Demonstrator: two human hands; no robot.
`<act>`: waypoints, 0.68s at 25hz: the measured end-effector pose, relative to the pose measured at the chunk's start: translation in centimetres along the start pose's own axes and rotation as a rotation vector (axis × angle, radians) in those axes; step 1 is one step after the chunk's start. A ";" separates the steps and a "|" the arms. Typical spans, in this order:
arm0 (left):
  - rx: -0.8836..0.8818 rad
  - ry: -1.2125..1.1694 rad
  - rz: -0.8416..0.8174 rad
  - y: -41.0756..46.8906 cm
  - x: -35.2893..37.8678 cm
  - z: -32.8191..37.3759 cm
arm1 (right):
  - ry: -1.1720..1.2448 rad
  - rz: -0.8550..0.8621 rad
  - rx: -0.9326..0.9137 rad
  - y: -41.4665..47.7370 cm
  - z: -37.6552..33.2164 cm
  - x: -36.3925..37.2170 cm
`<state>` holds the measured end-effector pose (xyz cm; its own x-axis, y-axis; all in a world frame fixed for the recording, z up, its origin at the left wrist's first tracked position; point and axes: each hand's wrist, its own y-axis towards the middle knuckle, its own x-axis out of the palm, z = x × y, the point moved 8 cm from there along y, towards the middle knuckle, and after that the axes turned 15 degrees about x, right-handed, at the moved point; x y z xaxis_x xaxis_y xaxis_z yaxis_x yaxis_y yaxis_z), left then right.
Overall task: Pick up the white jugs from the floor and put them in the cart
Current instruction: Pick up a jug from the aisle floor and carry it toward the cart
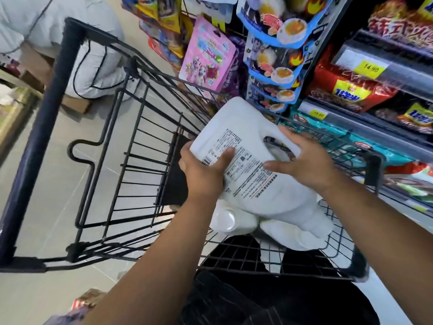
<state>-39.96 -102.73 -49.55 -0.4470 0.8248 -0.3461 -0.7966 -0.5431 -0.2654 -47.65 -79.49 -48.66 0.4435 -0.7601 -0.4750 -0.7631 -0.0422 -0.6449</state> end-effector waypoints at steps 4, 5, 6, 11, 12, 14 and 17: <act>0.017 0.073 -0.053 0.0 -0.1 0.3 | -0.054 0.013 -0.029 -0.2 0.2 0.2; 0.026 0.107 -0.071 0.0 -0.1 0.6 | -0.063 0.016 -0.034 -0.3 0.2 0.2; 0.033 0.140 -0.091 0.0 -0.1 0.8 | -0.065 0.024 -0.035 -0.3 0.1 0.1; 0.154 0.291 -0.127 -0.4 -0.2 2.5 | 0.001 0.052 -0.027 -1.1 0.1 -0.8; 0.209 0.326 -0.131 -0.5 -0.2 3.2 | 0.020 0.069 -0.025 -1.4 0.3 -1.1; 0.316 0.350 -0.149 -0.9 0.0 5.0 | 0.047 0.121 -0.017 -2.4 0.8 -2.0; 0.489 0.312 -0.193 -2.4 1.2 8.6 | 0.086 0.183 -0.030 -4.6 1.5 -4.3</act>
<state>-42.06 -99.07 -41.59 -0.1943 0.7761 -0.5999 -0.9790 -0.1919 0.0688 -45.32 -75.06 -44.53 0.2554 -0.8091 -0.5293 -0.8414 0.0836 -0.5339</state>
